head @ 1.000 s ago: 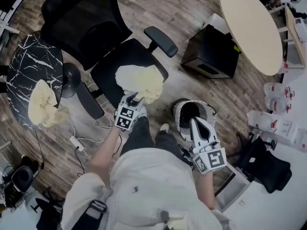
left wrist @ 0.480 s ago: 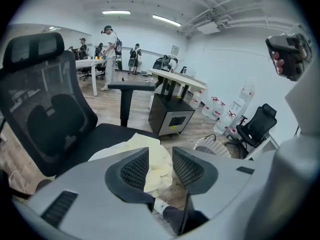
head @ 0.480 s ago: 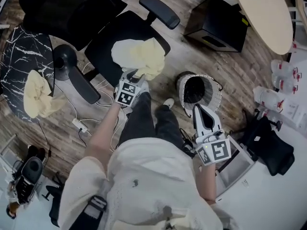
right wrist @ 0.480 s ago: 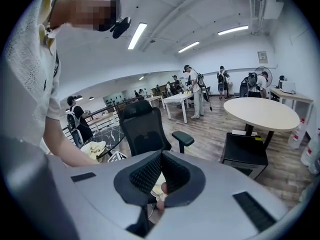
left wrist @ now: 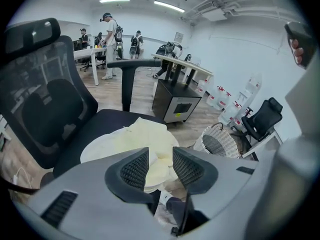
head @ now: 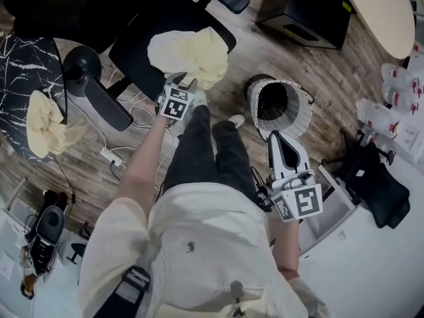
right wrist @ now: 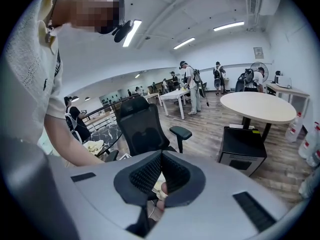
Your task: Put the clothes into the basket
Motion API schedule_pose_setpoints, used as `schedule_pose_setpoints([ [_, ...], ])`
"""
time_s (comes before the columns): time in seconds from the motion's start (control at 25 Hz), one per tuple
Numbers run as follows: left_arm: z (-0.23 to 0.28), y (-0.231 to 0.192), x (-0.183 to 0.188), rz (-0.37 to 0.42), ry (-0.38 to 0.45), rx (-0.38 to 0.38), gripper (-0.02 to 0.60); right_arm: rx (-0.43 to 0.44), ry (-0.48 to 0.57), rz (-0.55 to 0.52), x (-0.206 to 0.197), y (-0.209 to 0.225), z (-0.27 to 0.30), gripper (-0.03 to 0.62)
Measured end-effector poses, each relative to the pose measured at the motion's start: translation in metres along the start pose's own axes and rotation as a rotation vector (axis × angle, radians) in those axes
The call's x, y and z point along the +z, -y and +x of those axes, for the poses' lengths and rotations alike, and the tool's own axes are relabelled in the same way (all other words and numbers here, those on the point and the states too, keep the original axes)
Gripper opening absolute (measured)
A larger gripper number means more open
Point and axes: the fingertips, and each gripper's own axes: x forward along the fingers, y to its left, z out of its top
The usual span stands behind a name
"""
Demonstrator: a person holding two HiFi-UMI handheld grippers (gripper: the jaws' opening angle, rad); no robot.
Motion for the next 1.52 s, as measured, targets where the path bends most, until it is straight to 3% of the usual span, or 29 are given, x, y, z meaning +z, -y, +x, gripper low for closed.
schedule_pose_setpoints([
  [0.2, 0.029, -0.009, -0.011, -0.008, -0.034, 0.024, 0.174, 0.001, -0.015, 0.024, -0.016, 0.014, 0.006, 0.008],
  [0.52, 0.073, -0.023, -0.05, 0.036, -0.154, 0.082, 0.223, 0.0, -0.054, 0.065, -0.048, 0.026, 0.02, 0.008],
  [1.08, 0.147, -0.015, -0.087, 0.306, -0.251, 0.11, 0.331, -0.01, -0.118, 0.141, -0.105, 0.048, 0.036, 0.008],
  [1.32, 0.172, -0.022, -0.098, 0.321, -0.299, 0.149, 0.346, -0.01, -0.137, 0.162, -0.121, 0.058, 0.042, 0.008],
  [1.52, 0.189, -0.029, -0.11, 0.273, -0.315, 0.157, 0.35, -0.021, -0.145, 0.191, -0.135, 0.068, 0.045, 0.008],
])
